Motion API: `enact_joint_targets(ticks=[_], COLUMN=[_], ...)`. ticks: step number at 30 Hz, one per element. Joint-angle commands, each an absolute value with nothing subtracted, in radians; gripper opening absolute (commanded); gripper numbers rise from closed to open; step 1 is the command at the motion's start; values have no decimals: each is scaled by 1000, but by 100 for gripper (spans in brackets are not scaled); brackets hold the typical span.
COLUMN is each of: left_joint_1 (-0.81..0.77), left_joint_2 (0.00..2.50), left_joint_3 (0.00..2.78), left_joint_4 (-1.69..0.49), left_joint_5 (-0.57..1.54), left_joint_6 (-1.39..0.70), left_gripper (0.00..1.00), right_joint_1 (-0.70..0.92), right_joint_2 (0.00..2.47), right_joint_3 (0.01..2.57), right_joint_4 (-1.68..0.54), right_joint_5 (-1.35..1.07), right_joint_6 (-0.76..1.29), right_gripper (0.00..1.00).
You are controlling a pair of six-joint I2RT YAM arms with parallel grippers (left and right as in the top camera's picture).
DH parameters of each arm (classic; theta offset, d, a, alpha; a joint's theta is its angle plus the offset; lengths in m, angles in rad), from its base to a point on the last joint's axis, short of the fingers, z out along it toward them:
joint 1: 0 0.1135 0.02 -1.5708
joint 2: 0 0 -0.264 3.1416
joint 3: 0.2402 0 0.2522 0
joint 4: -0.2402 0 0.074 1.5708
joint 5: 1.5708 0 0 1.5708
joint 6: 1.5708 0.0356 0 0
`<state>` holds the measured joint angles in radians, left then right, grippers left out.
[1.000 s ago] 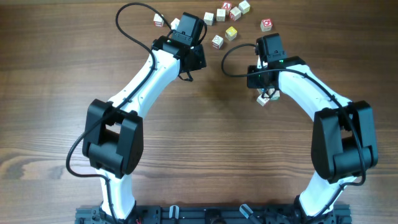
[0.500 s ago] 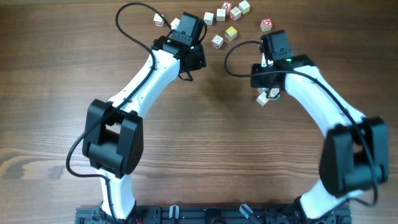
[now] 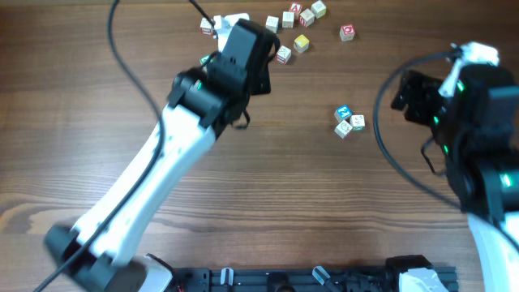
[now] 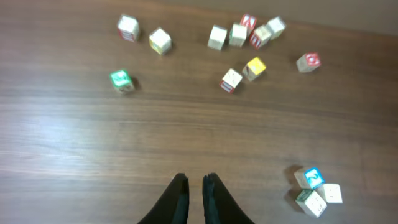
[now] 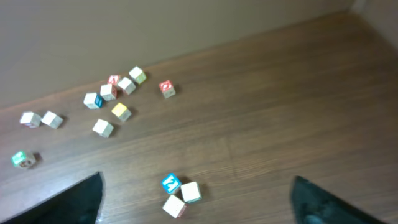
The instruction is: Form a circle
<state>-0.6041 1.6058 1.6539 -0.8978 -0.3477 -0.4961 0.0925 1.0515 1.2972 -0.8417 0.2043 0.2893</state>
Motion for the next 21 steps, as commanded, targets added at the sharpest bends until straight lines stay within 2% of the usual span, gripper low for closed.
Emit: enact_joint_targets(ticks=[1, 6, 10, 11, 12, 13, 21], left_joint_1=[-710, -877, -955, -966, -981, -986, -986], left_joint_2=[1480, 1290, 1187, 1174, 1157, 1146, 1142], left_joint_3=[1655, 1655, 1655, 1655, 1655, 1655, 1655], left_joint_4=[-965, -1125, -1302, -1332, -1369, -1394, -1411], left_joint_5=[-548, -741, -828, -838, -838, -830, -794], left_joint_6=[-506, -623, -815, -841, -850, -850, -849], left_gripper=[12, 12, 13, 22, 40, 100, 100], right_joint_1=[89, 89, 89, 89, 89, 89, 89], right_joint_2=[941, 792, 707, 694, 683, 677, 682], right_joint_3=[1312, 1312, 1312, 1312, 1312, 1312, 1312], right_joint_4=[-883, -993, -1053, -1061, -1072, -1089, -1131], right_joint_5=[291, 347, 353, 358, 359, 359, 359], right_joint_6=[288, 289, 288, 288, 289, 289, 289], right_gripper=[99, 100, 100, 99, 99, 99, 99])
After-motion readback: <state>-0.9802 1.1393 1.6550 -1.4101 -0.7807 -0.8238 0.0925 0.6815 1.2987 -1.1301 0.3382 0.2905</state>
